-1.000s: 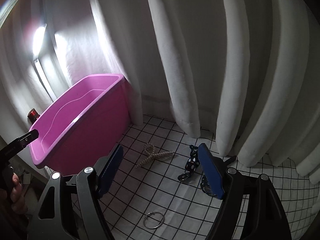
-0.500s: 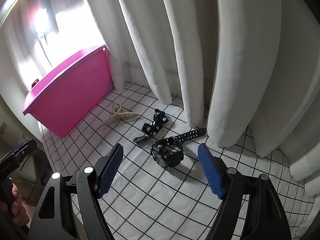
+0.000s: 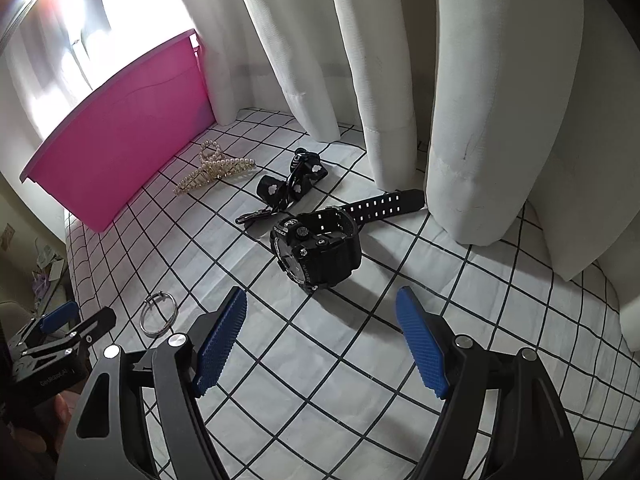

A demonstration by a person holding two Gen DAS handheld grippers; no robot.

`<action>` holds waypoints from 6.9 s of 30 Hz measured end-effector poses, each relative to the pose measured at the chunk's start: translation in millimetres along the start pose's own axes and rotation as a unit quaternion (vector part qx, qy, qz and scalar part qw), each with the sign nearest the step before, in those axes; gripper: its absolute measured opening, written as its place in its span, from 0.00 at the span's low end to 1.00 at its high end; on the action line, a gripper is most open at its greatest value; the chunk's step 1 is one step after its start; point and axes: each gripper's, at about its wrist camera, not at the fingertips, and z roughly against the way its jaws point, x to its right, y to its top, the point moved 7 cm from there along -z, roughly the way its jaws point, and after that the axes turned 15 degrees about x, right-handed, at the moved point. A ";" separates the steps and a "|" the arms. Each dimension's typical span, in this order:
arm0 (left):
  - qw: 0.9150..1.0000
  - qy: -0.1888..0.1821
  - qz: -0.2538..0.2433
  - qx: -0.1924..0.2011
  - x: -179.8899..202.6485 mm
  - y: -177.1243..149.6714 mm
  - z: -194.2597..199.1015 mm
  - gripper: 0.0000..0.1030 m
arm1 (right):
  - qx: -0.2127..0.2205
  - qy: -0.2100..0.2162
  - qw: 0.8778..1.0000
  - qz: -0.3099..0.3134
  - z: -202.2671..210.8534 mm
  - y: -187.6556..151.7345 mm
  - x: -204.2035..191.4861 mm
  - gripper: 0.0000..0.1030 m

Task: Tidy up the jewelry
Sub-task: 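Move the right gripper back toward the black watch on the table, then close the right gripper on the black watch while the left gripper grasps the silver bangle, then carry the watch and bangle over the pink tub with both grippers, then open the right gripper to drop the watch while the left gripper drops the bangle, then move both grippers back toward the pearl clip and black strap keychain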

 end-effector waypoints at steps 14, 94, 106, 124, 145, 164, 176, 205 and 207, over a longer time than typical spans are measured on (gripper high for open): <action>1.000 -0.005 -0.006 -0.018 26.9 -20.8 -31.2 0.91 | -0.008 0.006 1.000 0.016 -36.6 -12.2 0.7 0.71; 0.995 0.019 -0.035 0.097 47.5 33.3 23.5 0.48 | 0.050 0.034 0.995 0.080 -11.2 23.8 -42.6 0.59; 0.989 0.003 -0.031 0.147 26.2 108.7 58.7 0.48 | 0.099 0.043 0.992 0.072 36.5 80.8 -71.6 0.59; 0.974 -0.049 -0.060 0.215 -76.5 256.4 50.1 0.48 | 0.184 0.031 0.981 0.046 17.5 201.2 -197.6 0.59; 0.982 -0.015 -0.052 0.181 -195.9 308.7 -30.0 0.48 | 0.162 0.064 0.979 0.103 -79.2 266.5 -324.4 0.59; 0.995 0.019 -0.026 0.095 -224.1 290.0 -83.3 0.49 | 0.066 0.034 0.986 0.149 -157.0 252.4 -333.8 0.60; 0.994 0.036 -0.024 0.100 -235.4 291.8 -79.7 0.88 | 0.050 0.020 0.987 0.149 -164.8 246.5 -329.4 0.67; 0.992 0.042 -0.022 0.116 -223.4 289.9 -49.1 0.89 | 0.085 0.034 0.988 0.125 -121.7 249.5 -316.0 0.67; 0.992 0.040 -0.021 0.117 -219.3 289.2 -45.1 0.89 | 0.087 0.033 0.988 0.124 -115.1 247.6 -312.5 0.67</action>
